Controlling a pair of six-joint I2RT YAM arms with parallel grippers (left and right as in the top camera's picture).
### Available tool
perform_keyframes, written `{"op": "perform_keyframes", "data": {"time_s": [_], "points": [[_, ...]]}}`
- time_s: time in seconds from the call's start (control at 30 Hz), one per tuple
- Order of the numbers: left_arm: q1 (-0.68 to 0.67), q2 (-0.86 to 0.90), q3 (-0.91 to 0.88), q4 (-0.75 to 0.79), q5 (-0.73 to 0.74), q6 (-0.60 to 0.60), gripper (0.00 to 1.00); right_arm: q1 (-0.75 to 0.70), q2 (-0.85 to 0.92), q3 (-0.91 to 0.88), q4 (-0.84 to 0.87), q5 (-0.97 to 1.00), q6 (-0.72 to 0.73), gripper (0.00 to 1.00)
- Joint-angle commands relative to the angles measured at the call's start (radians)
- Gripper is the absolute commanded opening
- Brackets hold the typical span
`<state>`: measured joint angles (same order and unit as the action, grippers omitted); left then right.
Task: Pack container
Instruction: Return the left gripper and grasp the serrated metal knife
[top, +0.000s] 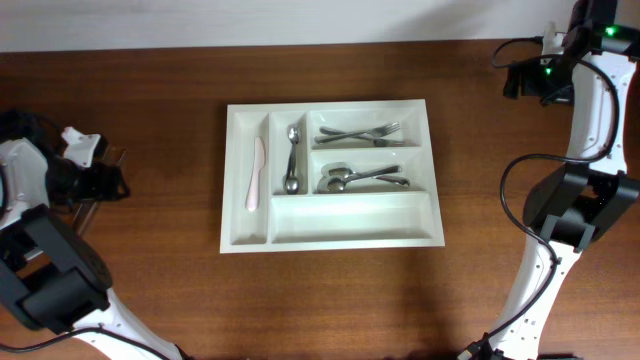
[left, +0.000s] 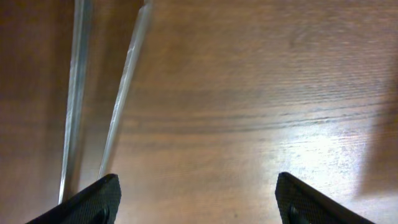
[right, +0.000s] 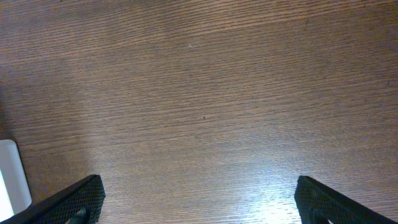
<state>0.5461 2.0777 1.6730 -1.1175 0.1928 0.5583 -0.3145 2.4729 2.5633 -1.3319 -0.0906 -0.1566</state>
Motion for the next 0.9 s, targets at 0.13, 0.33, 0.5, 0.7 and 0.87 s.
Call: {"op": "perform_keyframes", "data": {"time_s": [0.13, 0.33, 0.5, 0.7, 0.87], "points": [[-0.050, -0.011, -0.018, 0.100, -0.028, 0.086, 0.82, -0.006, -0.031, 0.009, 0.000, 0.002, 0.008, 0.99], [-0.062, -0.011, -0.018, 0.150, -0.085, 0.114, 0.78, -0.006, -0.031, 0.009, 0.000, 0.002, 0.008, 0.98], [-0.062, 0.002, -0.021, 0.191, -0.097, 0.129, 0.73, -0.006, -0.031, 0.009, 0.000, 0.002, 0.008, 0.99], [-0.069, 0.082, -0.021, 0.194, -0.113, 0.132, 0.67, -0.006, -0.031, 0.009, 0.000, 0.002, 0.008, 0.99], [-0.068, 0.130, -0.021, 0.206, -0.149, 0.132, 0.64, -0.006, -0.031, 0.009, 0.000, 0.002, 0.008, 0.99]]}}
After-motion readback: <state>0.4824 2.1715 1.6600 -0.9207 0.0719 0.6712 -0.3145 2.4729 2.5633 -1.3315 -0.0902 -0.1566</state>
